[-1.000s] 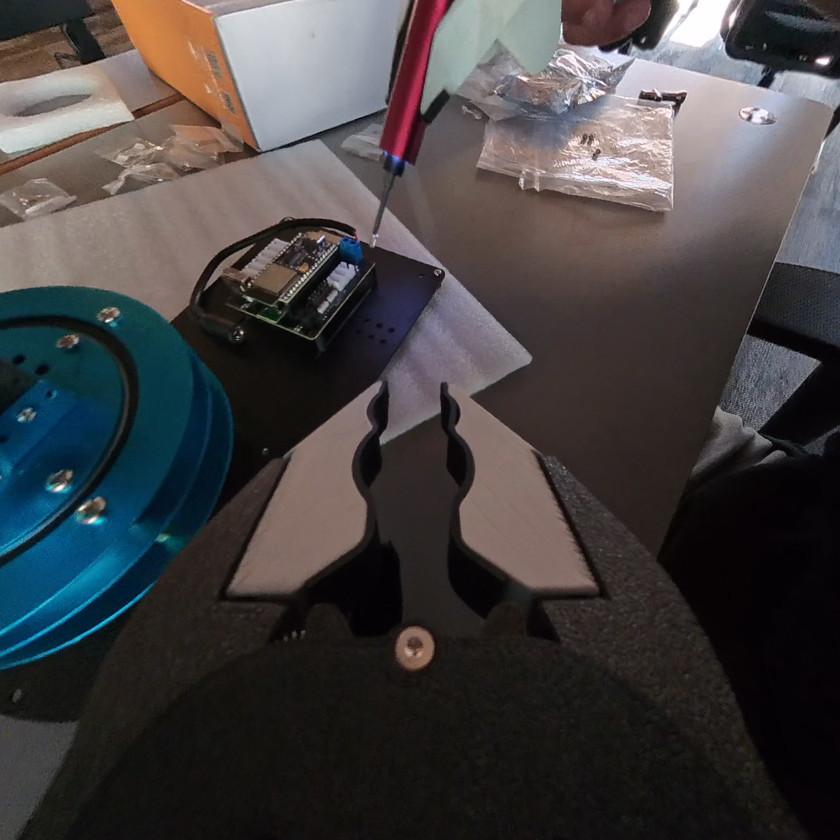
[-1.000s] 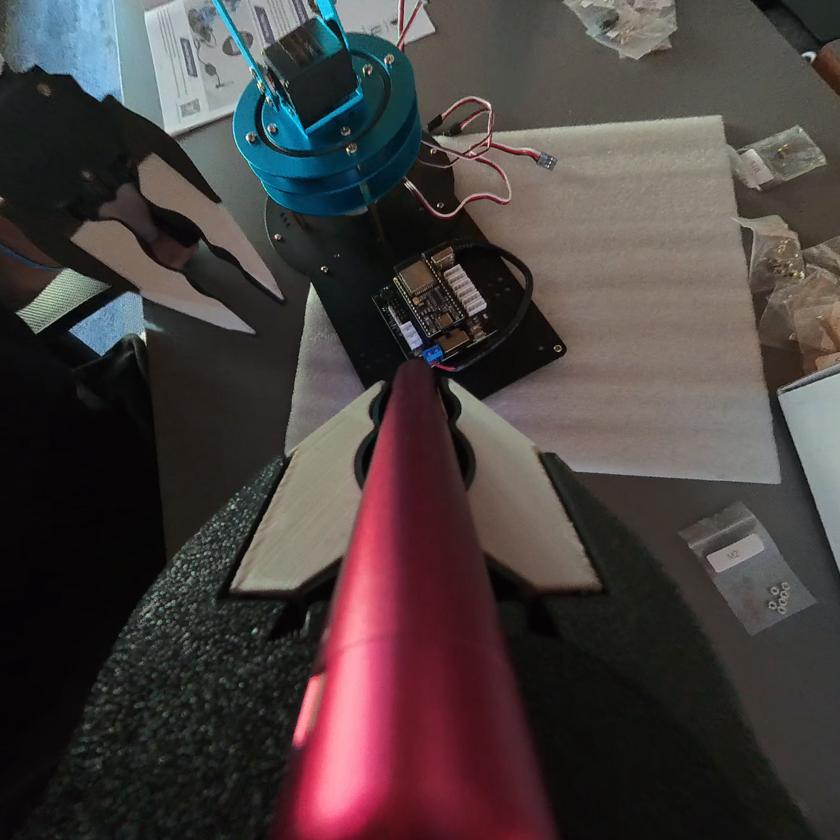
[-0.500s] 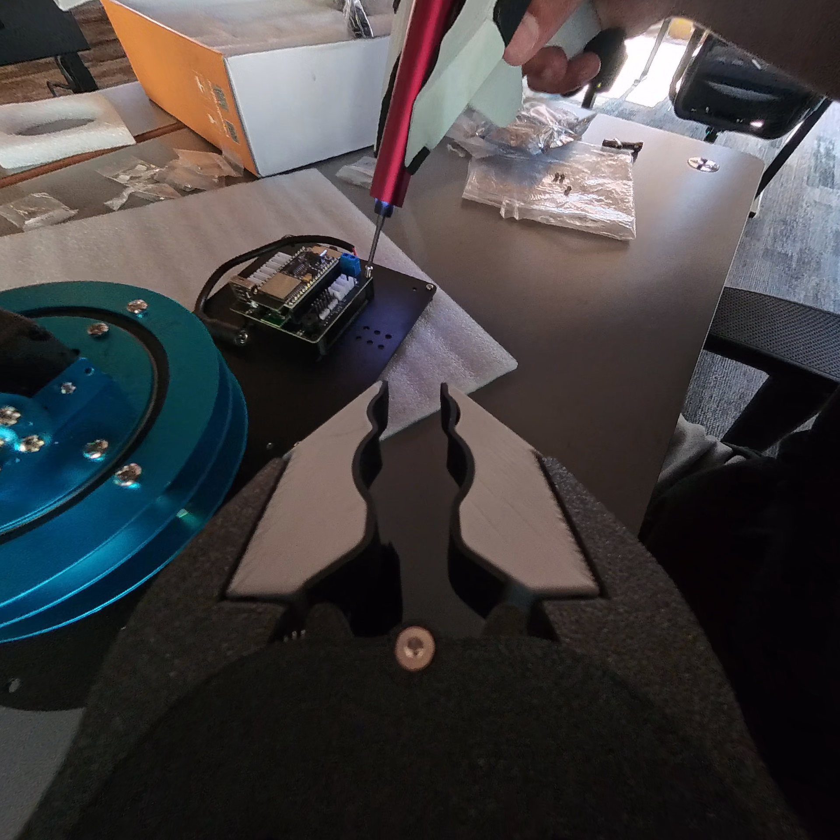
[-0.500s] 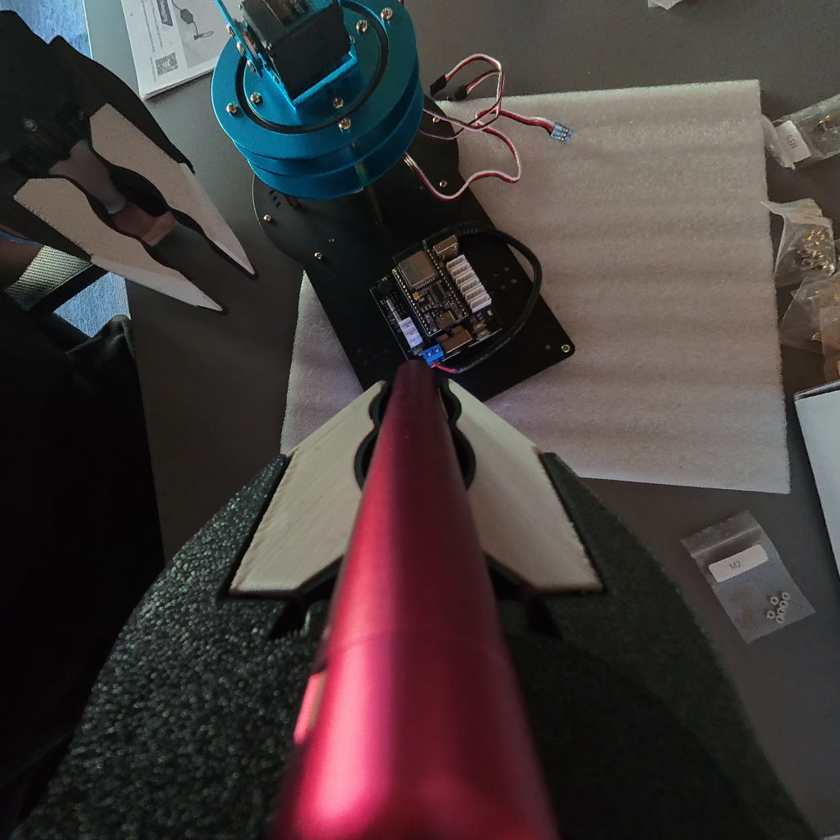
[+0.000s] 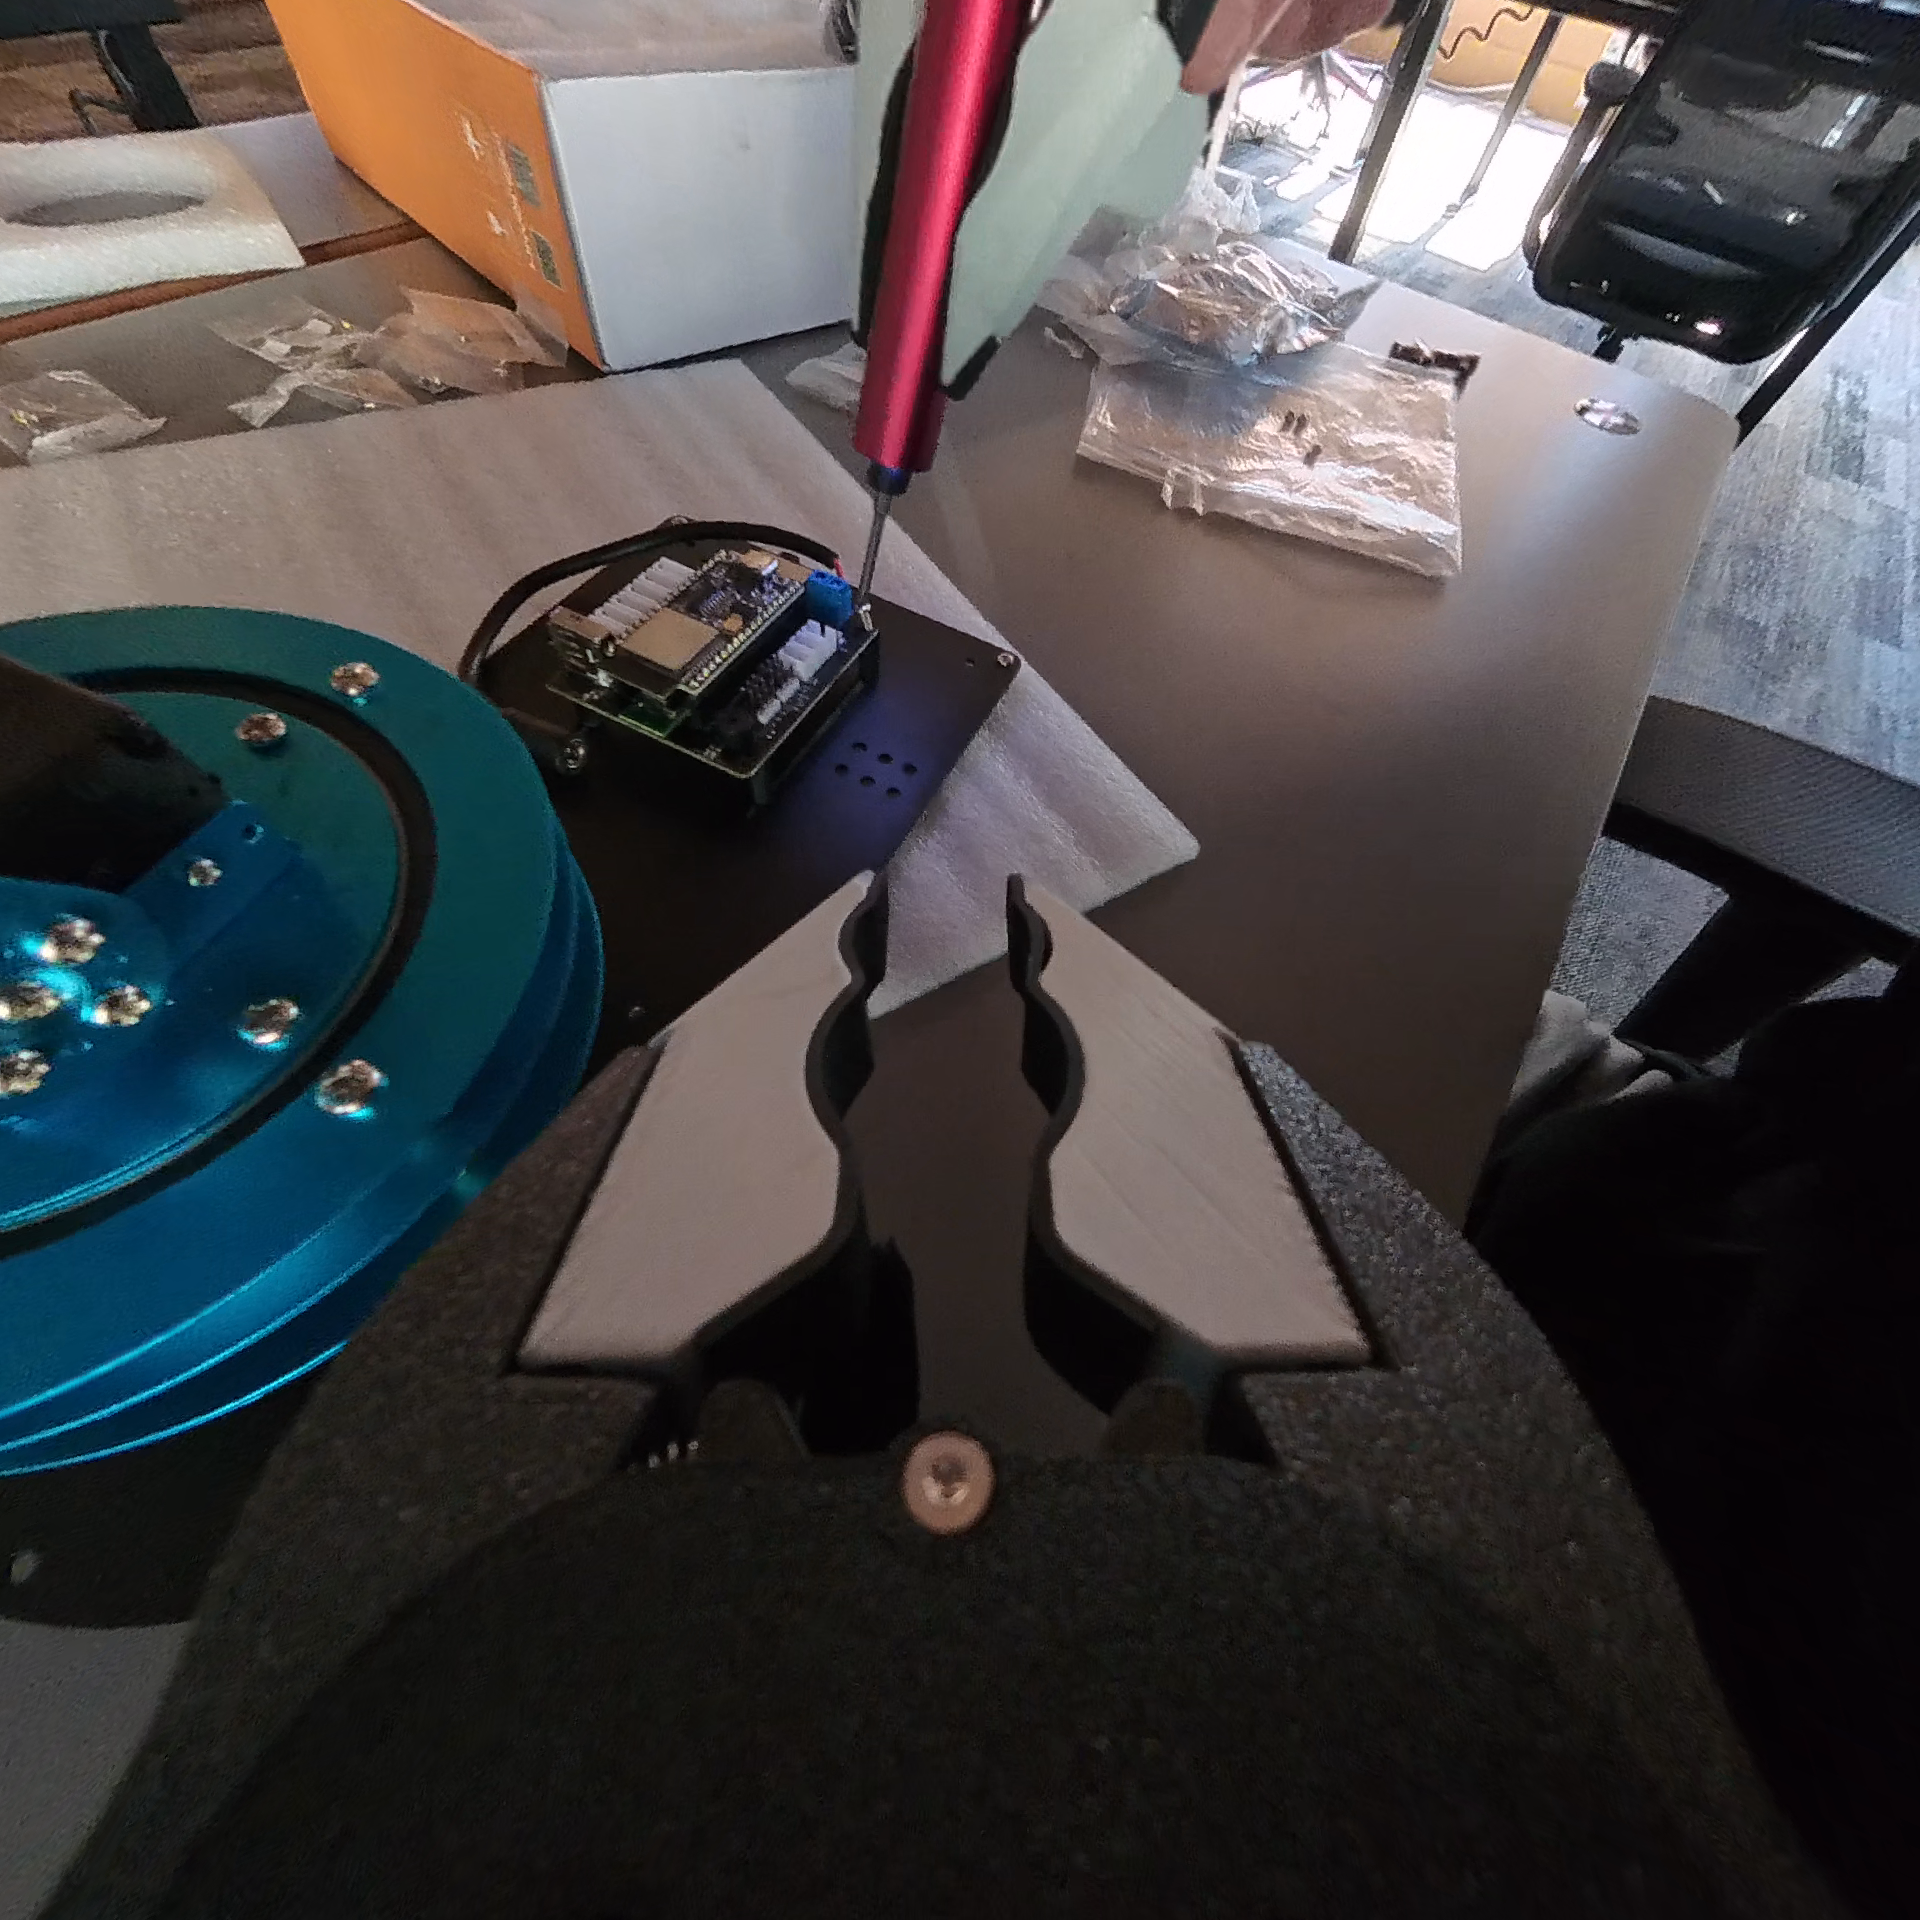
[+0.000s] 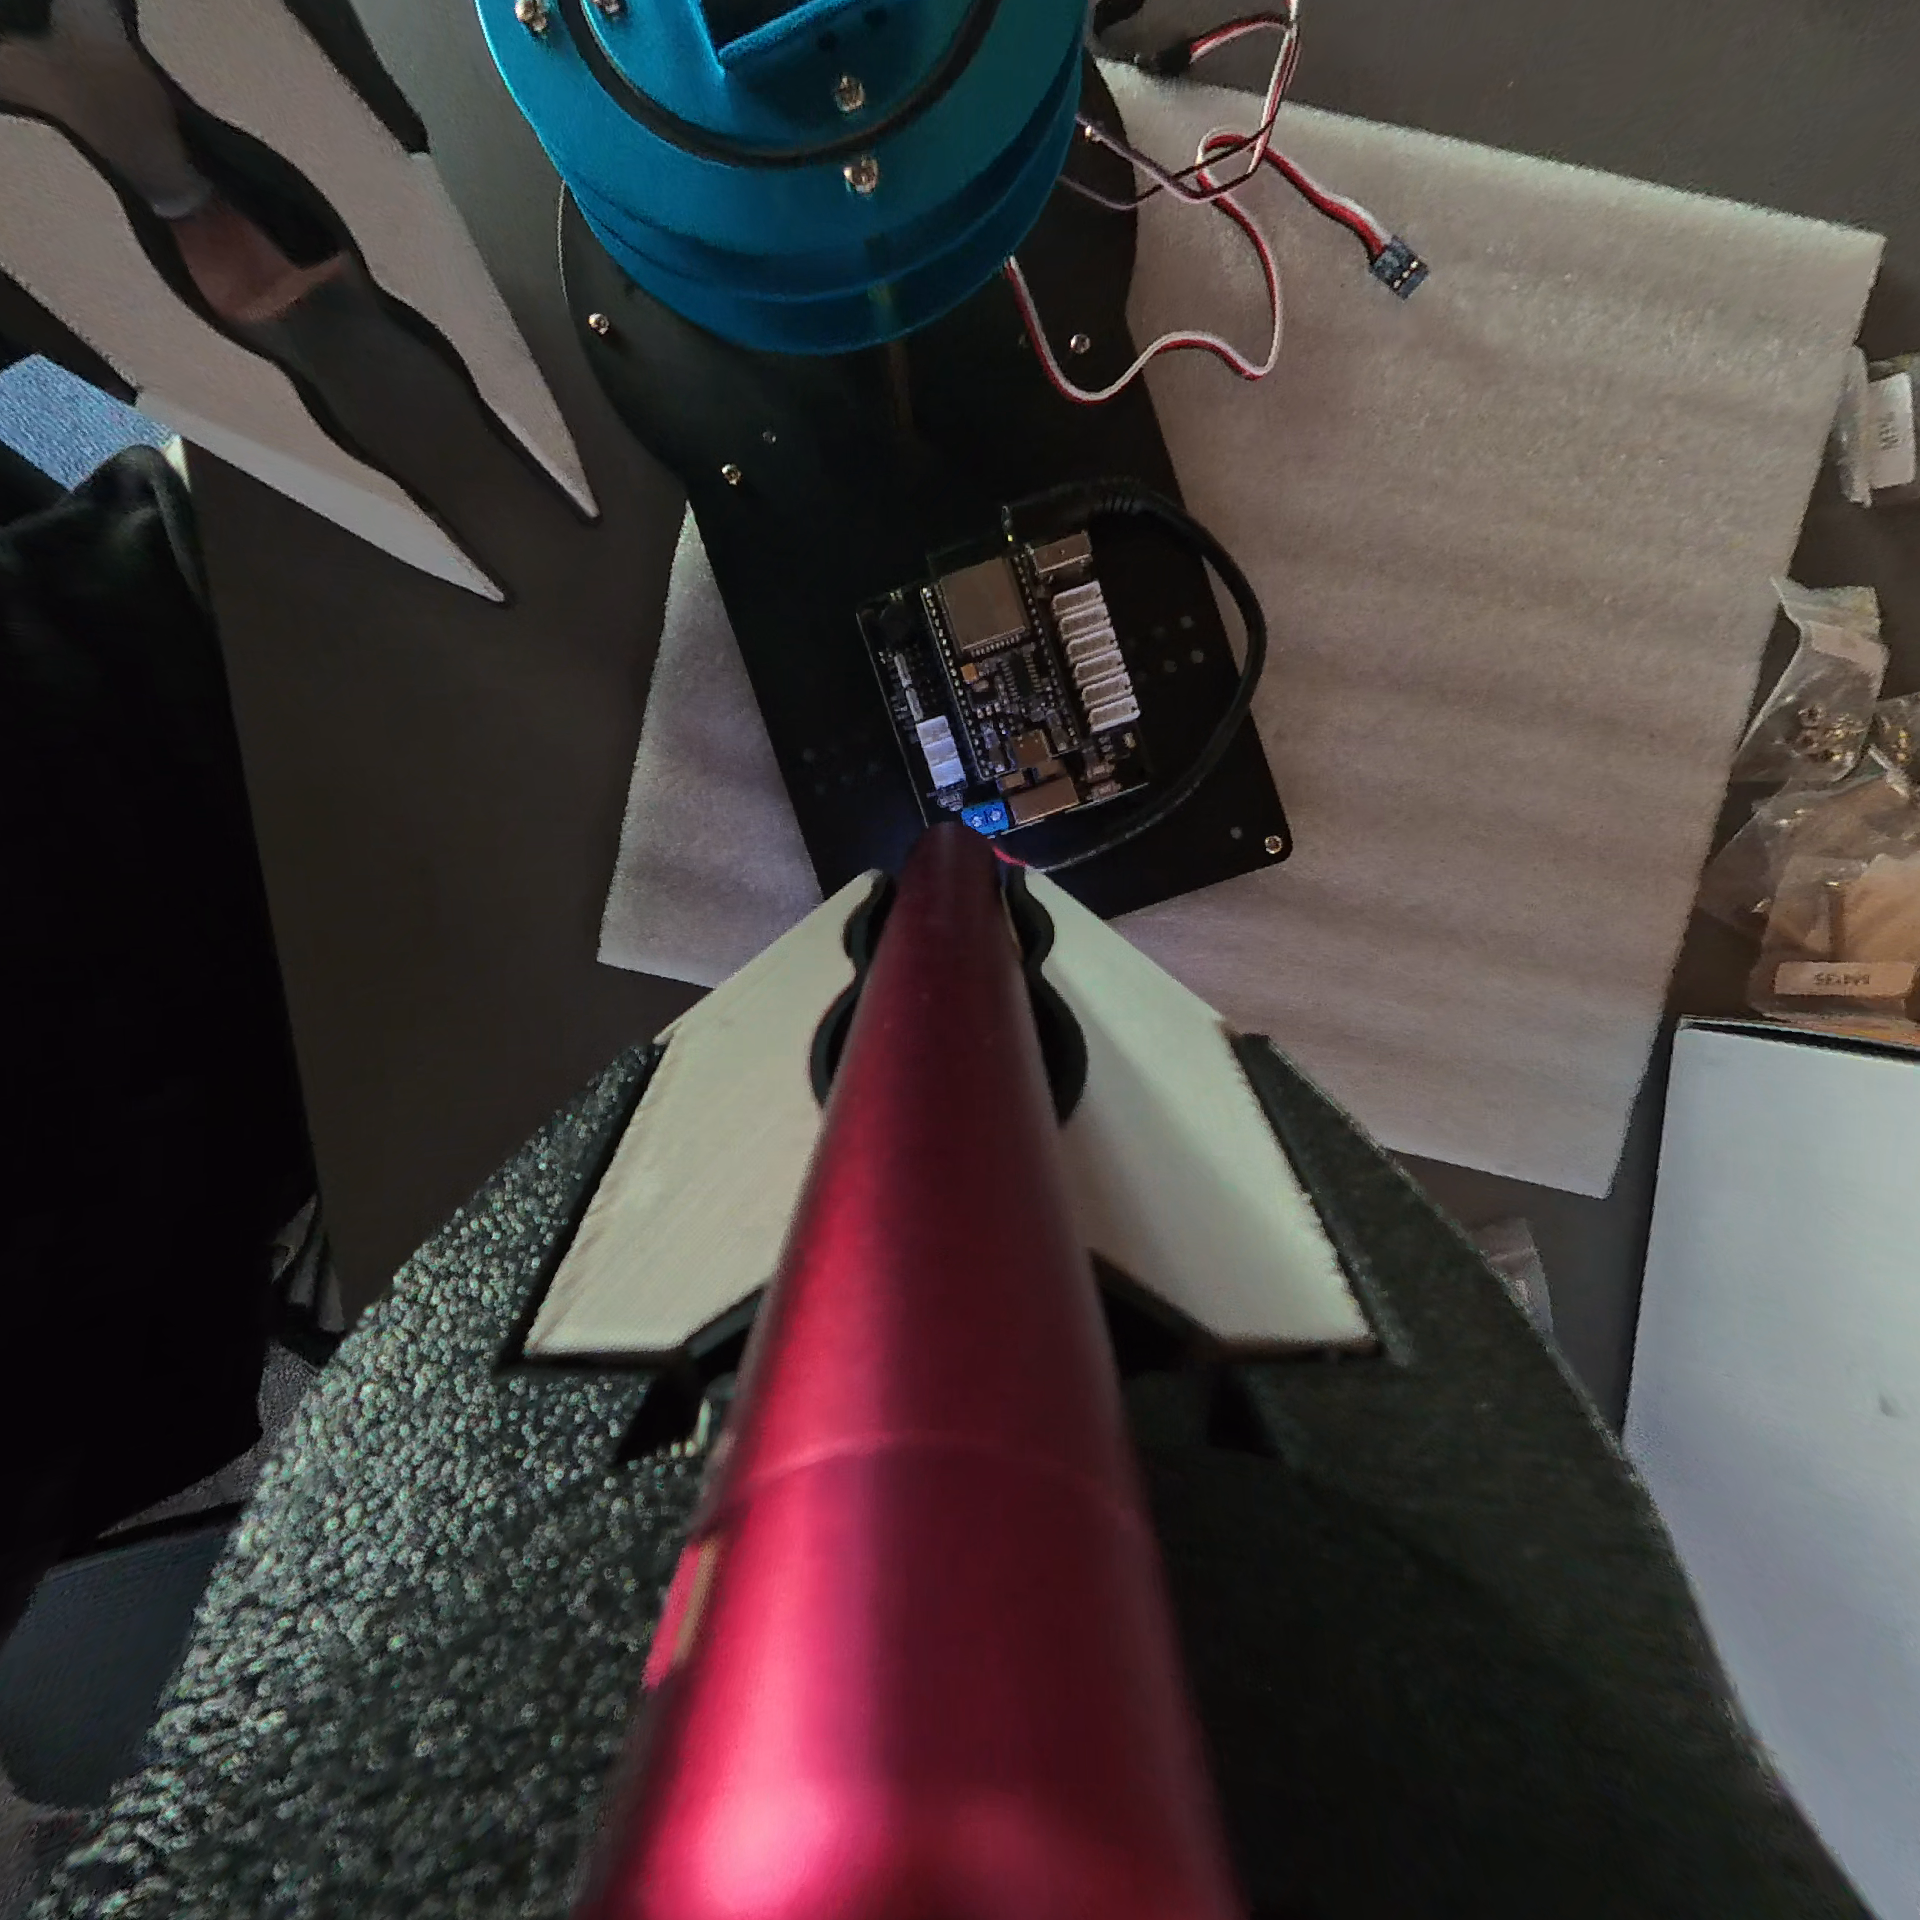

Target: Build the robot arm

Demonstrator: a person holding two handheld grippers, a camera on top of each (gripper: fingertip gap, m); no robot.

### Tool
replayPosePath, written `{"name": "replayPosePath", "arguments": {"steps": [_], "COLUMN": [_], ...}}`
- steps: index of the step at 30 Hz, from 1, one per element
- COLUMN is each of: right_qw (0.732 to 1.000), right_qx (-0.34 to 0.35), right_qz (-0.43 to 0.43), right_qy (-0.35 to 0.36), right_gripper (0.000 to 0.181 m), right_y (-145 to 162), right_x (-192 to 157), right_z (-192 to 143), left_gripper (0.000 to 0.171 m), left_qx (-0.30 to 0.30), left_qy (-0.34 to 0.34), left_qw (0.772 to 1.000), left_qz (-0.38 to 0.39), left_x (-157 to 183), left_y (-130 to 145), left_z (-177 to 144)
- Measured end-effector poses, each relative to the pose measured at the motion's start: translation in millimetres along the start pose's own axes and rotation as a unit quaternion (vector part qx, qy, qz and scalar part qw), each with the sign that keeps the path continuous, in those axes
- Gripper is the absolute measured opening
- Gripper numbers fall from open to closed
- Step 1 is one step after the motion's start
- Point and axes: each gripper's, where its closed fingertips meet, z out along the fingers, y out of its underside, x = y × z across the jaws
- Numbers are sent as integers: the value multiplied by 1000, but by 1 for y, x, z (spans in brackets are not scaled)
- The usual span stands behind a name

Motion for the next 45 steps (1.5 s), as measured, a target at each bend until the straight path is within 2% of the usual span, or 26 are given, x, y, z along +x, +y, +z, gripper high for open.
{"name": "replayPosePath", "arguments": {"steps": [10,19,28,33,37,43,45], "right_qw": [999,999,996,994,993,989,988], "right_qx": [-24,-15,-30,-39,-53,-68,-75], "right_qz": [-44,-47,-69,-91,-91,-116,-127], "right_qy": [6,-19,-53,-53,-54,-55,-56], "right_gripper": [21,21,21,21,22,21,21], "right_y": [-3,-4,-3,-2,-4,-6,-7], "right_x": [-5,-1,-3,-4,-2,-2,-3], "right_z": [1,2,3,3,4,5,6], "left_gripper": [23,30,32,33,37,60,67], "left_qx": [-9,-22,23,23,4,-25,-19], "left_qy": [1,-50,-62,-90,-102,-134,-159], "left_qw": [1000,997,998,995,995,988,982], "left_qz": [-27,-46,-5,44,21,-70,-99], "left_x": [-2,-13,-7,-12,-18,-13,-22], "left_y": [-7,-19,-51,-61,-56,-26,-21], "left_z": [17,47,68,91,89,65,60]}}
